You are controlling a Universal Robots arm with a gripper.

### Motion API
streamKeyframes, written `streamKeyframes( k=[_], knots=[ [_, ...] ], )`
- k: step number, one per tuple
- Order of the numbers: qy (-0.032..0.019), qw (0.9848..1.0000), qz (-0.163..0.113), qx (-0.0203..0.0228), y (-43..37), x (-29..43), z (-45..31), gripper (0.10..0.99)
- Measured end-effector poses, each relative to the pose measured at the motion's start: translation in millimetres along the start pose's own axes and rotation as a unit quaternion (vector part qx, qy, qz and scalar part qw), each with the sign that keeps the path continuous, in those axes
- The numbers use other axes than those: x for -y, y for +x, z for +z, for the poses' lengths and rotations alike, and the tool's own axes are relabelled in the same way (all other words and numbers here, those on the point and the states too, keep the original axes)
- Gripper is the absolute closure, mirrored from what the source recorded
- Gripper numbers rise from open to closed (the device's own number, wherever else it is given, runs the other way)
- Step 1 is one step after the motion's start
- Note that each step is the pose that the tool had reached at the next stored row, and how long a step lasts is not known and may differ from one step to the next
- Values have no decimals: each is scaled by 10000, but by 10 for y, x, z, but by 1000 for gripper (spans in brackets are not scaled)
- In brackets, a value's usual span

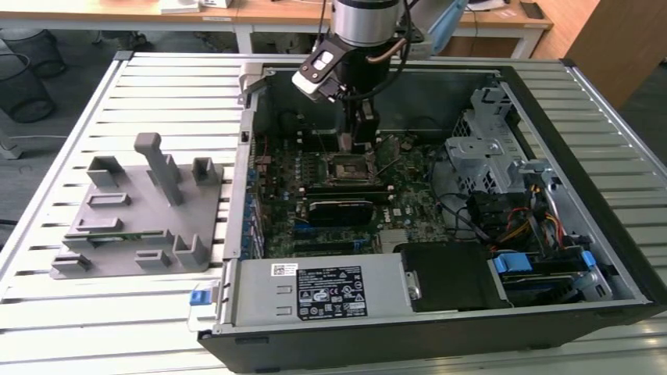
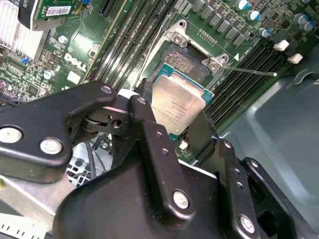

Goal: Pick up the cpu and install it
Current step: 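Place the cpu into insertion slot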

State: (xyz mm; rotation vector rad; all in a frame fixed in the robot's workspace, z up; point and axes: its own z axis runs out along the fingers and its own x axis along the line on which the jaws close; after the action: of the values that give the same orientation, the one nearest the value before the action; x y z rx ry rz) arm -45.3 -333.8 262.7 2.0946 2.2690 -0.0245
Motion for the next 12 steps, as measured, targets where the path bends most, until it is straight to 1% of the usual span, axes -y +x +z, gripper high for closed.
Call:
streamKeyframes(
  k=[12],
  knots=[
    [1,10000,20,2,5,-2,117,557]
  ],
)
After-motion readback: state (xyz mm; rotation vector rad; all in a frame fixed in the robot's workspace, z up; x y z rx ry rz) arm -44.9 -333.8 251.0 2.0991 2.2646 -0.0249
